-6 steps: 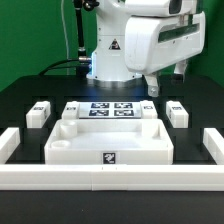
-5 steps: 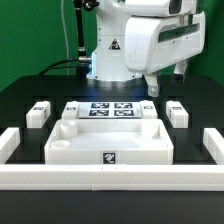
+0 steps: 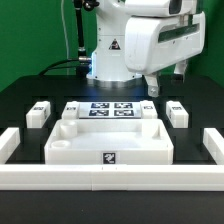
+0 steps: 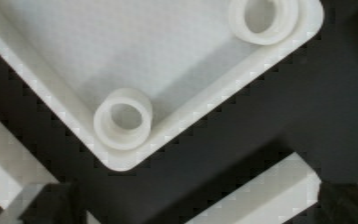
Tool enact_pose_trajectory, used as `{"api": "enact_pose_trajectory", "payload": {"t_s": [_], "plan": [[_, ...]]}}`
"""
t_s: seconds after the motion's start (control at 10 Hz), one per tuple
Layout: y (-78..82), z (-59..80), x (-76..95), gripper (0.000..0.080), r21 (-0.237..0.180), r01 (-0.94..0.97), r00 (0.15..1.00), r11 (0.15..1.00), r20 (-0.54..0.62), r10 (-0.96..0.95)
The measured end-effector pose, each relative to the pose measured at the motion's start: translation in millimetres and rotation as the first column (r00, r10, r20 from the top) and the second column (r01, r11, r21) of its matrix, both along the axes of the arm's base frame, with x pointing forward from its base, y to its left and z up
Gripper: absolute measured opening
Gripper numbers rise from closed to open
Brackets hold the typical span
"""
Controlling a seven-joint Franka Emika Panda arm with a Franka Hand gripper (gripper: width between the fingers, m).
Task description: Assemble desk
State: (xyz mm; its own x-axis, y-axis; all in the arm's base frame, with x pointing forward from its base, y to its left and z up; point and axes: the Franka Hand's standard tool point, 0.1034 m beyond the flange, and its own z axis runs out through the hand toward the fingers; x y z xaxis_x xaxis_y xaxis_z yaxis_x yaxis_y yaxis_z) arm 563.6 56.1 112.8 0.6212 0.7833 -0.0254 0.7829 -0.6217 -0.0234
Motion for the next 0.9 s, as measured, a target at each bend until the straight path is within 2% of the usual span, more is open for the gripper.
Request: {"api": "enact_pose_trajectory", "payload": {"t_s": [0.2,0.3,0.5,0.6,0.9], "plan": [[-2.5,-0.6,-1.7,0.065,0.001,-0.042,0.999,0.999,0.0,0.042],[-10.4,-2.0,-11.1,0.065,0.0,-0.073,0.997,0.997,-0.004,0.073],[-30.8,-1.7,-34.0,0.065,0.008,-0.307,0.952,0.952,-0.011,0.307],[-36.6,-4.7,-45.9,0.065,0.01,-0.364,0.932,0.932,-0.009,0.364],[-35.9,-5.9,-43.3,0.065,0.017,-0.443,0.896,0.896,-0.012,0.444]]}}
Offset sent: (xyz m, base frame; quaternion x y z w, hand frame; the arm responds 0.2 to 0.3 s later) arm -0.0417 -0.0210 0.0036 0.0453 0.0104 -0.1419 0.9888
